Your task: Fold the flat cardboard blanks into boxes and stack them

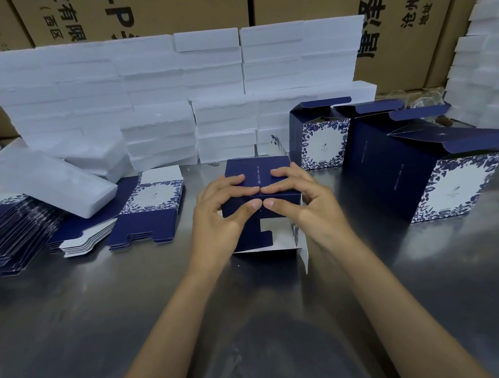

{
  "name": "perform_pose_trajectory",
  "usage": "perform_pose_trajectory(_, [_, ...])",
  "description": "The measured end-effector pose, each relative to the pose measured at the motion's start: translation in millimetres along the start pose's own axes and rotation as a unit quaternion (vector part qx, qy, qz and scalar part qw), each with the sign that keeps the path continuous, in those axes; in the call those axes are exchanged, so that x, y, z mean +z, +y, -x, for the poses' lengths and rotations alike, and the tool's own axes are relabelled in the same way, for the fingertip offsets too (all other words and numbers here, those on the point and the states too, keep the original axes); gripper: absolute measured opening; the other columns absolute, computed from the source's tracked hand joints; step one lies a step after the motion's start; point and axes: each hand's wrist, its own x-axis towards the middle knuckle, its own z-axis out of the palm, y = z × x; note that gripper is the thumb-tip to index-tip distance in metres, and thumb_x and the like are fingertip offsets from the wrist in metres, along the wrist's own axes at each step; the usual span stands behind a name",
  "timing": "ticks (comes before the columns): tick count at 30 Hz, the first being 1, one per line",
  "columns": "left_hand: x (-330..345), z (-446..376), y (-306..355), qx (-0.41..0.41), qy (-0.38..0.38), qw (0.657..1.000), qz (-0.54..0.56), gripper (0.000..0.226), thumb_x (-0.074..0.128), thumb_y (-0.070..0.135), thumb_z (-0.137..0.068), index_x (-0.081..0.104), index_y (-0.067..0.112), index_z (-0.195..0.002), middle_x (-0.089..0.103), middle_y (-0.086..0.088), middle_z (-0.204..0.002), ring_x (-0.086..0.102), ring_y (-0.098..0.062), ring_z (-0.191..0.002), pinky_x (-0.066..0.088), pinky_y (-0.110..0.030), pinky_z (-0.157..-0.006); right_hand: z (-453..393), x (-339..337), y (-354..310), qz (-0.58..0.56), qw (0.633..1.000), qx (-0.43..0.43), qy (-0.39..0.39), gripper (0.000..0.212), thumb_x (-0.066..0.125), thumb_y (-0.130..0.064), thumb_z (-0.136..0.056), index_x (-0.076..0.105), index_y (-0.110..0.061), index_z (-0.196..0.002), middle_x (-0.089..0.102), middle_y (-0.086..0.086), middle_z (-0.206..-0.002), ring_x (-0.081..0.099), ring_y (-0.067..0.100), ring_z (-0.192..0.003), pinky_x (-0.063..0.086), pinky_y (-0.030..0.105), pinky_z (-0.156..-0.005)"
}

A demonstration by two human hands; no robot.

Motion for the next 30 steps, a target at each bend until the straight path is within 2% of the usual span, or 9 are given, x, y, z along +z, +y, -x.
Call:
perform_pose_trajectory(3, [-9.9,-4.0,-2.9,-0.019,-0.038,0.999,0.032,0.023,0.078,0.015,-0.083,0.075,0.033,-0.098,0.065,0.015,-0.125,0.046,0.003,-0.129,0.037,-0.021,-0.105,-1.5,-4.7,0.9,0.005,1.000,0.003,-0.030,0.026,0.079,-0.003,-0.084,0.077,-0.021,-0.103,0.060,-0.008,-0.135,0.035,-0.012,-0.134,0.027,-0.001,-0.102])
perform_pose_trajectory(7, [-5.4,-2.7,-1.1,-0.007,-0.005,1.000,0.024,0.022,0.076,0.013,-0.084,0.075,0.033,-0.094,0.068,0.016,-0.118,0.046,0.005,-0.128,0.038,-0.014,-0.100,-1.6,-0.2,2.9,0.001,1.000,-0.005,-0.001,0.023,0.078,0.000,-0.084,0.078,-0.015,-0.102,0.062,-0.006,-0.133,0.038,-0.009,-0.134,0.029,0.002,-0.104])
perform_pose_trajectory(10, [-13.6,-7.6,-6.5,-0.045,-0.046,0.995,0.077,0.020,0.076,0.012,-0.084,0.077,0.024,-0.100,0.069,0.017,-0.120,0.047,0.007,-0.129,0.041,-0.019,-0.101,-2.8,-8.2,3.1,-0.010,0.999,0.009,-0.038,0.027,0.078,-0.002,-0.085,0.078,-0.020,-0.104,0.061,-0.012,-0.134,0.035,-0.022,-0.130,0.030,0.000,-0.103])
perform_pose_trajectory(12, [-19.0,-9.7,-10.6,-0.049,-0.053,0.993,0.089,0.020,0.077,0.012,-0.083,0.077,0.020,-0.102,0.071,0.017,-0.118,0.050,0.007,-0.127,0.044,-0.023,-0.098,-3.3,-12.9,3.9,-0.028,0.998,0.014,-0.052,0.028,0.077,-0.001,-0.085,0.078,-0.022,-0.104,0.062,-0.013,-0.135,0.034,-0.017,-0.137,0.033,0.009,-0.108])
perform_pose_trajectory(16, [-12.3,-7.3,-10.7,-0.008,-0.019,0.999,0.041,0.017,0.077,0.014,-0.084,0.076,0.018,-0.100,0.071,0.014,-0.116,0.050,0.010,-0.124,0.043,-0.011,-0.090,-3.4,-12.8,5.9,-0.032,0.999,0.007,-0.032,0.026,0.076,0.000,-0.086,0.078,-0.019,-0.104,0.066,-0.009,-0.132,0.035,-0.003,-0.144,0.034,0.022,-0.115])
perform_pose_trajectory(20, [-23.1,-12.4,-14.5,-0.022,-0.083,0.994,0.073,0.021,0.074,0.010,-0.086,0.076,0.022,-0.104,0.069,0.015,-0.122,0.047,0.011,-0.129,0.044,-0.011,-0.094,-4.4,-19.1,4.8,-0.045,0.996,0.015,-0.070,0.031,0.073,0.001,-0.088,0.077,-0.022,-0.108,0.059,-0.013,-0.143,0.034,-0.011,-0.142,0.036,0.005,-0.101])
perform_pose_trajectory(25, [-21.0,-11.7,-13.0,0.010,-0.070,0.997,0.044,0.023,0.070,0.009,-0.090,0.075,0.026,-0.104,0.069,0.016,-0.122,0.047,0.009,-0.129,0.045,-0.019,-0.098,-4.1,-18.0,4.1,-0.058,0.997,0.015,-0.053,0.031,0.071,0.003,-0.089,0.078,-0.023,-0.105,0.057,-0.010,-0.145,0.040,-0.021,-0.131,0.038,0.002,-0.097])
perform_pose_trajectory(28, [-17.0,-8.2,-10.5,0.036,-0.044,0.998,0.023,0.018,0.069,0.005,-0.090,0.073,0.021,-0.098,0.067,0.014,-0.124,0.051,0.001,-0.128,0.045,-0.028,-0.098,-3.3,-18.8,3.7,-0.086,0.994,0.031,-0.057,0.030,0.071,0.003,-0.089,0.078,-0.020,-0.108,0.053,-0.013,-0.149,0.047,-0.019,-0.126,0.047,0.012,-0.098])
perform_pose_trajectory(30, [-10.0,-2.3,-6.5,0.120,-0.010,0.990,-0.078,0.018,0.068,0.002,-0.087,0.069,0.020,-0.090,0.063,0.012,-0.131,0.048,-0.005,-0.132,0.038,-0.031,-0.106,-2.8,-18.3,3.1,-0.081,0.995,0.031,-0.055,0.030,0.071,0.002,-0.090,0.077,-0.021,-0.108,0.050,-0.013,-0.151,0.048,-0.020,-0.125,0.045,0.021,-0.108])
